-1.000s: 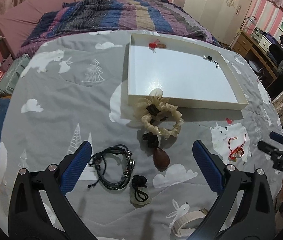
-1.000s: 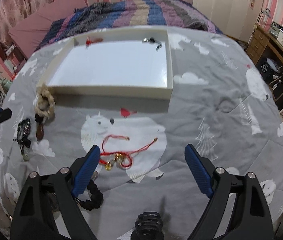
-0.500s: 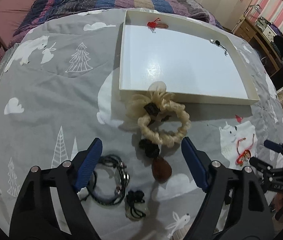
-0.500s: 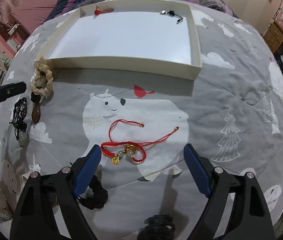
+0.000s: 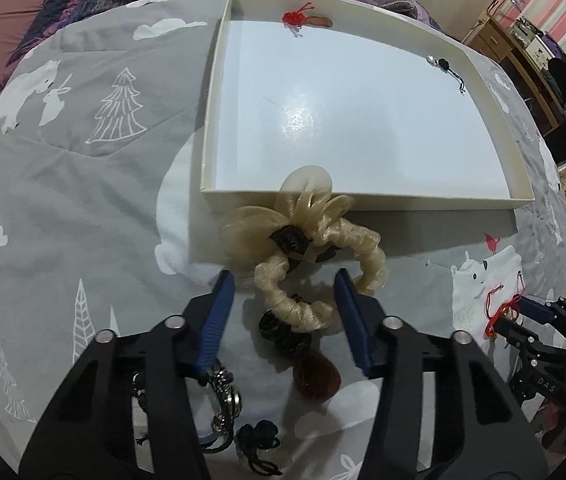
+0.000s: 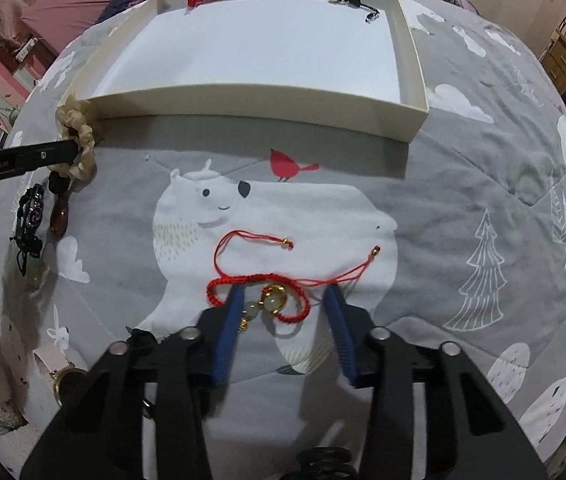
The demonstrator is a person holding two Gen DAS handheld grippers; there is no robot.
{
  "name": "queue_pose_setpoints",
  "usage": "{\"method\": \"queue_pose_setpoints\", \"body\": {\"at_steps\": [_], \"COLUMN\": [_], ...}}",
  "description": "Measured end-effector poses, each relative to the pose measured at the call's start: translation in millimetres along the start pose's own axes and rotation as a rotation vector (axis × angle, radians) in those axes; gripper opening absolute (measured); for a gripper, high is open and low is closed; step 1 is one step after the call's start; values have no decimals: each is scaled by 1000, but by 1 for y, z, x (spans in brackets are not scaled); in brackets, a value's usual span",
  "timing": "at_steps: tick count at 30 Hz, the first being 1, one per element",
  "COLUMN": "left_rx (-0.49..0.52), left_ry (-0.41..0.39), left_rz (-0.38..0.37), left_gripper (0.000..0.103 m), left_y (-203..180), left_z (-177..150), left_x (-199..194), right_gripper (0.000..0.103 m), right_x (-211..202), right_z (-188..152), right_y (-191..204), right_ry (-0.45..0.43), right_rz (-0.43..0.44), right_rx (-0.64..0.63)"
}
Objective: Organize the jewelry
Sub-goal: 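Grasp the cream scrunchie with the left tool while the right tool grasps the red string bracelet, then carry the scrunchie with the left tool while the right tool carries the red bracelet into the tray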
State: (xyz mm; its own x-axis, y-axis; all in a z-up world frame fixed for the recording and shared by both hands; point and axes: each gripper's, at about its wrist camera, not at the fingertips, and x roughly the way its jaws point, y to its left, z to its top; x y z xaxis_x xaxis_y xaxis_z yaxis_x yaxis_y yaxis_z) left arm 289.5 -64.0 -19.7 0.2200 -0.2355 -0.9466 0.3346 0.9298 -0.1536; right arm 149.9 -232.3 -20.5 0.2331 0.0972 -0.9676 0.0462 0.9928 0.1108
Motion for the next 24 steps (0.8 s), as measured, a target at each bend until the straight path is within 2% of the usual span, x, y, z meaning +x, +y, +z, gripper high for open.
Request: {"method": "queue_pose_setpoints", "body": {"at_steps": [1,4,9,24], "left_rx": [1,3,-7,-2], "left_ry": [7,19,6,-62], "left_rz": [-6,-7,-13,-28], "left_gripper": [34,20,11,9], "left_y": [-1,-4,-4,-3], "left_z": [1,2,3,1], "left_x": [2,6,3,-27], "right_gripper": [26,19,12,11], "right_x": [0,0,0,-22], "right_z": [0,1,0,7], "right_y": [0,1,-1,-14], "right_ry": [-3,-11,-21,-98], "right_rz": [2,3,2,16], "right_rx": [-1,-3,-5,25]}}
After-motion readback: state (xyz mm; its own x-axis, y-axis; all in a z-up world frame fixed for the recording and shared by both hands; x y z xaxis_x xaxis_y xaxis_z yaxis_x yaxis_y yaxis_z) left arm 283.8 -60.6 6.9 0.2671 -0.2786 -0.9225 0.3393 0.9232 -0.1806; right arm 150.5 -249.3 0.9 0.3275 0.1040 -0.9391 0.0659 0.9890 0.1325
